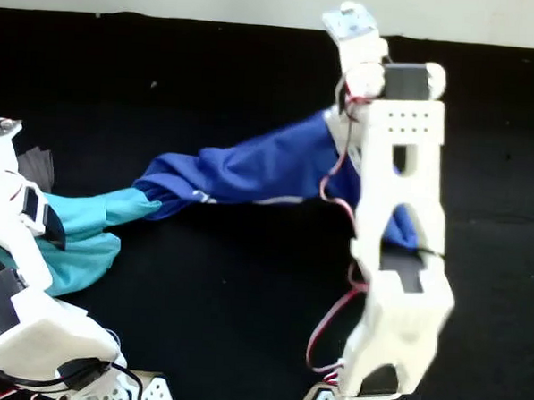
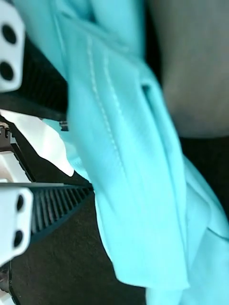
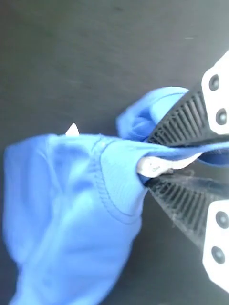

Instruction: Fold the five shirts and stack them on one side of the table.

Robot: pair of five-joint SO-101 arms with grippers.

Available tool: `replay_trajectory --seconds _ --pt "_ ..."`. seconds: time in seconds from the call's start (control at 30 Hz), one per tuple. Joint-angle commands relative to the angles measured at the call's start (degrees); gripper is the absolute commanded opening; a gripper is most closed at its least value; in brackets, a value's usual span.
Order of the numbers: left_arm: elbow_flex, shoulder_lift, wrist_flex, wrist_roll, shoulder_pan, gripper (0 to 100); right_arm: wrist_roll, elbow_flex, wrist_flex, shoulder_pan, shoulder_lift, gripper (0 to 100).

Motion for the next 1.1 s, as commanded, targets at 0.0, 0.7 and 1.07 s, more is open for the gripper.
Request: replay_trajectory --seconds 0.0,0.7,1.07 --pt "-4.4 -3.6 3.0 -0.3 0.7 18 4.0 17.1 -0.3 4.4 -14.3 0.5" --pt "-18.4 5.8 8.5 14.1 32.7 19 10.7 41.4 -3.5 17.4 -39.3 27.7" --pt "-18.6 21.3 0.8 20.9 43.5 18 -3.8 42.2 -26.0 7.5 -21.3 27.7"
